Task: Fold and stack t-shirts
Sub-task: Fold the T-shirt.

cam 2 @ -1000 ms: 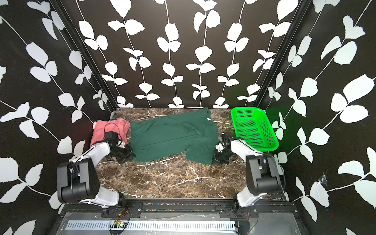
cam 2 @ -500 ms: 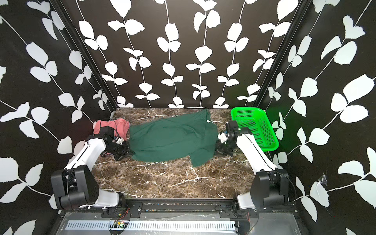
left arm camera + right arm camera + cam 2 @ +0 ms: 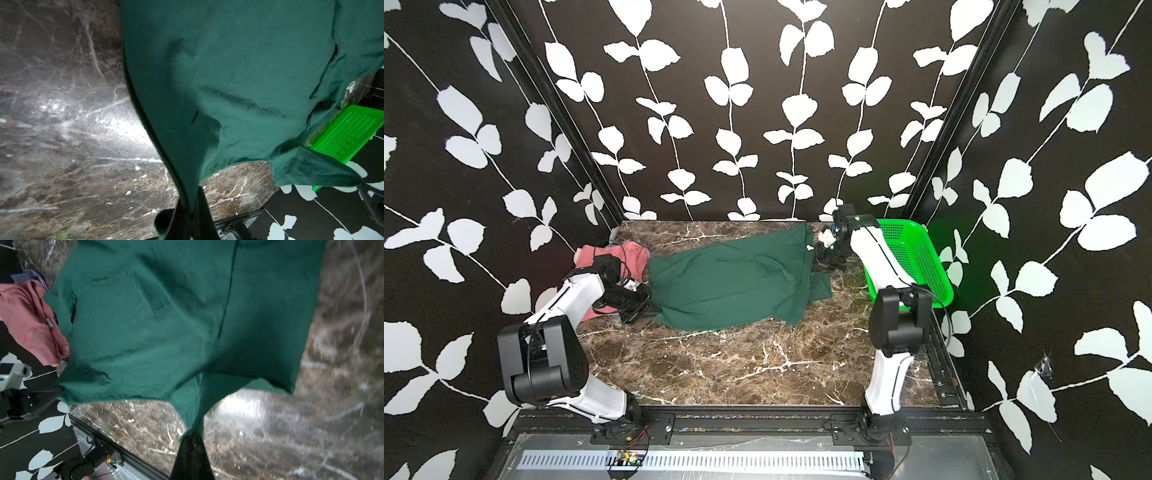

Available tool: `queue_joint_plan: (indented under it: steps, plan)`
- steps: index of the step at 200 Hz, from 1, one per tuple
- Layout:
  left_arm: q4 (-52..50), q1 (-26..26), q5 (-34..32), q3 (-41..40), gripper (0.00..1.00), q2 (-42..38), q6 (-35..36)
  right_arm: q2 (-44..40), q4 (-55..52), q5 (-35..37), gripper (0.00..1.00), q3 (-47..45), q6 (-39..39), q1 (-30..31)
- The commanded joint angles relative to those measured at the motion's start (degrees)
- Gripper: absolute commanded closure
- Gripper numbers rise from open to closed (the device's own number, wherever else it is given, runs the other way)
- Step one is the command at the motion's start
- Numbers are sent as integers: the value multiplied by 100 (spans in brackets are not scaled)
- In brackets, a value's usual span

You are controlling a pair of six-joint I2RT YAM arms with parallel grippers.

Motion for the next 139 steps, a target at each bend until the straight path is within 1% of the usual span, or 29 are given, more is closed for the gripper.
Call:
queue_joint_plan:
  steps: [1, 32, 52, 79, 99, 128, 131, 139]
  plan:
    - [280, 25, 164, 134, 100, 127, -158, 628, -93, 30, 100, 1190, -56, 10]
    - [321, 50, 270, 433, 100, 486, -130, 1775, -620, -94, 100, 3010, 11, 12]
    - [316, 81, 289, 631, 100, 658, -112, 2296, -780, -143, 100, 3783, 56, 14]
    - [294, 182, 342, 859, 100, 822, -97, 2626, -605, -128, 100, 3955, 82, 7]
    - [280, 370, 464, 955, 100, 961, -47, 2809, -498, -78, 100, 4080, 92, 6]
    - [305, 596, 469, 999, 100, 1249, 32, 3043, -111, -98, 100, 4215, 222, -4]
    - [315, 611, 635, 1005, 100, 1291, 29, 3064, -60, -102, 100, 4231, 245, -7]
    - [326, 650, 676, 1012, 100, 1378, 39, 3118, 64, -113, 100, 4275, 318, -6]
